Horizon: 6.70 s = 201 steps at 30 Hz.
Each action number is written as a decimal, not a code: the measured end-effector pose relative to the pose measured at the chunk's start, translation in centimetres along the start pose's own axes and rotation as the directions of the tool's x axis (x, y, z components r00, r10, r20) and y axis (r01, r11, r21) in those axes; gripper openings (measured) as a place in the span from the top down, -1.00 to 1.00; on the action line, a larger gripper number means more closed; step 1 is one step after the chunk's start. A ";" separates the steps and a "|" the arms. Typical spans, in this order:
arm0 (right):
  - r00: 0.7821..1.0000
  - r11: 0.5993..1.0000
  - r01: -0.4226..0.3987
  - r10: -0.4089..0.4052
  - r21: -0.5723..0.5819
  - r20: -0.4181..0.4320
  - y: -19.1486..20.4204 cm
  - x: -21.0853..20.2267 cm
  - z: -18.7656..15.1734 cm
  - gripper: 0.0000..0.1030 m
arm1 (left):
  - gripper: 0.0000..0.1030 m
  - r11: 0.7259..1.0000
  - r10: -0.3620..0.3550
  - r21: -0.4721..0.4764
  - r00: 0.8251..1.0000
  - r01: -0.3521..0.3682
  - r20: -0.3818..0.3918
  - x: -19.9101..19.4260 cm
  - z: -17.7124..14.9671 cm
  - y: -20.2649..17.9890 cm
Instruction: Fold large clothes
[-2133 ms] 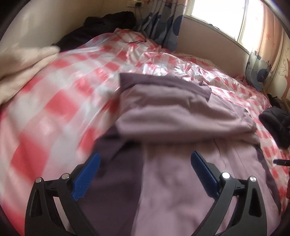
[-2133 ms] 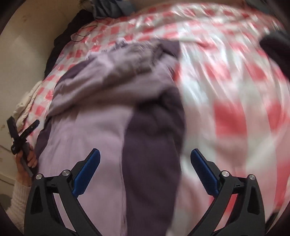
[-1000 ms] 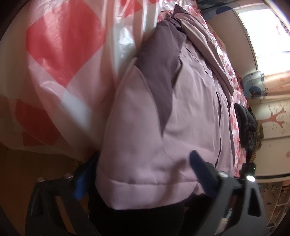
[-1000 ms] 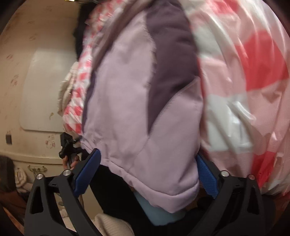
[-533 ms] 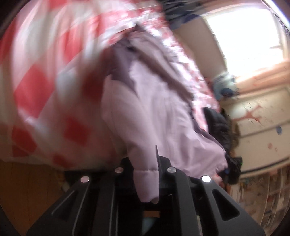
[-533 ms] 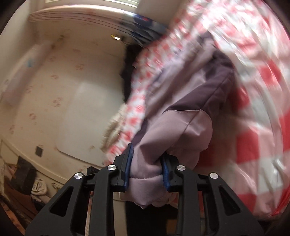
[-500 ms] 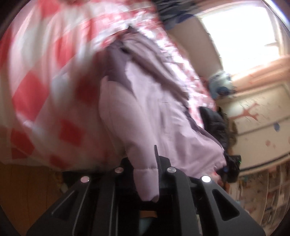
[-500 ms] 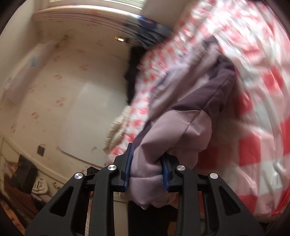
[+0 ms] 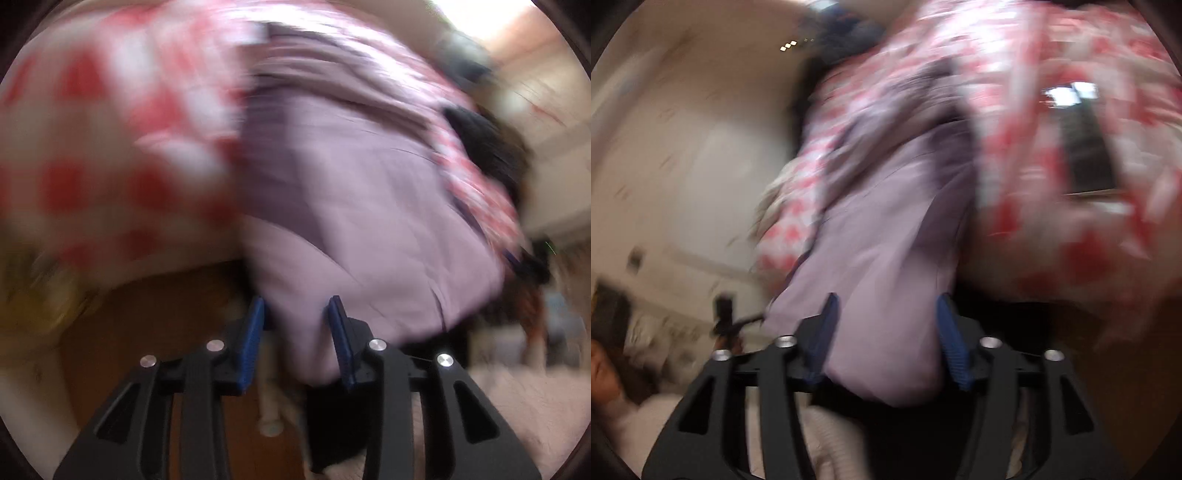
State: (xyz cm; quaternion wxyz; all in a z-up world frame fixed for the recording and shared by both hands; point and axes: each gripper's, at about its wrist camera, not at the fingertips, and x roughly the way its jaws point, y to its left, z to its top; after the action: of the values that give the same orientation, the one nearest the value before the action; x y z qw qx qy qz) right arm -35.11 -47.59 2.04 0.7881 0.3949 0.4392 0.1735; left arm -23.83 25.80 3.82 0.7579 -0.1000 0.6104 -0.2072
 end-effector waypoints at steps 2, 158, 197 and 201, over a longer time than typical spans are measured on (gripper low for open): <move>0.995 0.999 -0.048 0.048 -0.001 0.092 -0.2 -0.3 3.4 -0.87 | 0.20 0.995 0.029 -0.102 0.996 -0.020 0.088 -1.0 2.4 2.3; 0.559 0.606 -0.757 0.795 -0.245 0.237 0.6 -2.8 -6.0 0.26 | 0.74 0.798 -0.600 0.271 0.675 0.538 0.428 -5.8 -4.6 -6.1; 0.589 0.665 -0.718 0.738 -0.205 0.330 3.2 2.2 8.9 0.26 | 0.73 0.769 -0.594 0.174 0.588 0.615 0.549 -2.5 14.6 -7.0; 0.600 0.678 -0.712 0.722 -0.182 0.343 2.7 3.5 10.5 0.25 | 0.73 0.771 -0.588 0.156 0.596 0.617 0.547 -1.3 16.5 -6.9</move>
State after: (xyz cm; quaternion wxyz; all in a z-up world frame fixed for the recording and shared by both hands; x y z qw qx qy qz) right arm -24.24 -48.69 5.38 0.7273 0.5534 0.0764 0.3987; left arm -9.44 18.53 11.58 0.7857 -0.3755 0.2915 -0.3957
